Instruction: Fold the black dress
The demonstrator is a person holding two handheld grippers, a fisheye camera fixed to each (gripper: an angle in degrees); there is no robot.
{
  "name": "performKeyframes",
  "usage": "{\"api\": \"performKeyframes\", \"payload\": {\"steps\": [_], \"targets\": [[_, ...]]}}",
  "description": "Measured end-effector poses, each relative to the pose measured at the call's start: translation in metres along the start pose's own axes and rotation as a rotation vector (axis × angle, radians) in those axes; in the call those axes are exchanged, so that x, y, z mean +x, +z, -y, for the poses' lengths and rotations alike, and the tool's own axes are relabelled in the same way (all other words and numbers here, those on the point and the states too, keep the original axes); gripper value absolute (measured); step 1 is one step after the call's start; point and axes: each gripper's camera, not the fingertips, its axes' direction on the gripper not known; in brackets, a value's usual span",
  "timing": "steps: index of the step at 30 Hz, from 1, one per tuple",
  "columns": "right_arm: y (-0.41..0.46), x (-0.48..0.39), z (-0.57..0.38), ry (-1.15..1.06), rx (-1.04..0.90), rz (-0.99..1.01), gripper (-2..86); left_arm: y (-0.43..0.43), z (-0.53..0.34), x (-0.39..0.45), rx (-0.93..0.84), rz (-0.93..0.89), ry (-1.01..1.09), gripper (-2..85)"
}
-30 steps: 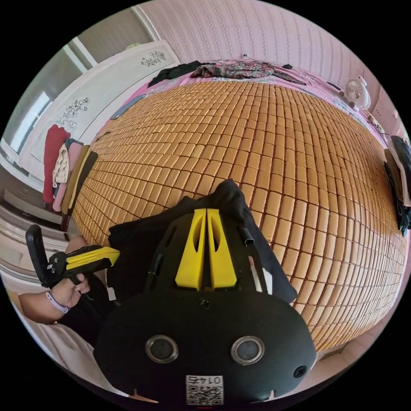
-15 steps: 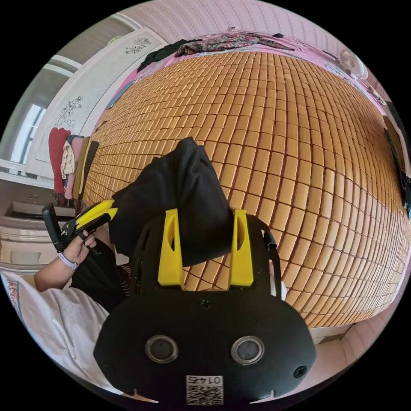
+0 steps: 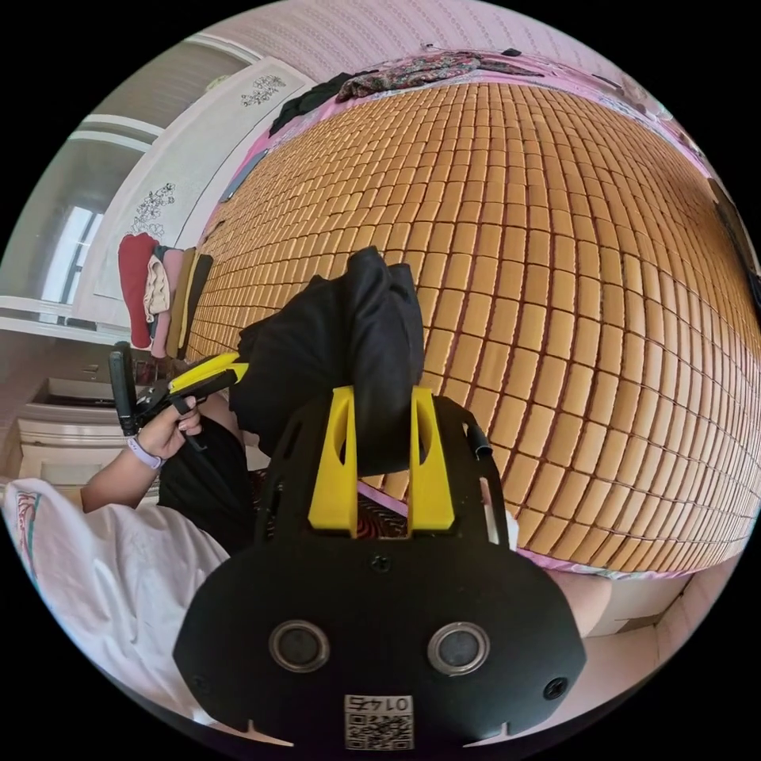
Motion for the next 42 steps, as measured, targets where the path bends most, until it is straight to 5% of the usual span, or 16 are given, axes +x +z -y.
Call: {"api": "performKeyframes", "payload": {"steps": [10, 20, 32, 40, 42], "targets": [[-0.015, -0.027, -0.034, -0.1, 0.067, -0.016, 8.2, -0.028, -0.016, -0.012, 0.005, -0.13, 0.024, -0.9], [-0.04, -0.1, -0.028, -0.4, 0.177, 0.074, 8.0, -0.156, -0.09, -0.055, 0.389, -0.228, -0.108, -1.0], [-0.029, -0.403, 0.101, -0.993, 0.154, 0.305, 8.3, -0.342, -0.208, -0.205, 0.939, 0.189, -0.426, -0.8], [0.069, -0.533, 0.198, -0.822, 0.061, 0.052, 9.2, -0.338, -0.184, -0.329, 0.939, 0.21, -0.657, -0.8], [0.076, -0.535, 0.199, -0.816, 0.109, 0.125, 8.6, -0.29, -0.157, -0.337, 0.774, 0.242, -0.642, -0.9]]}}
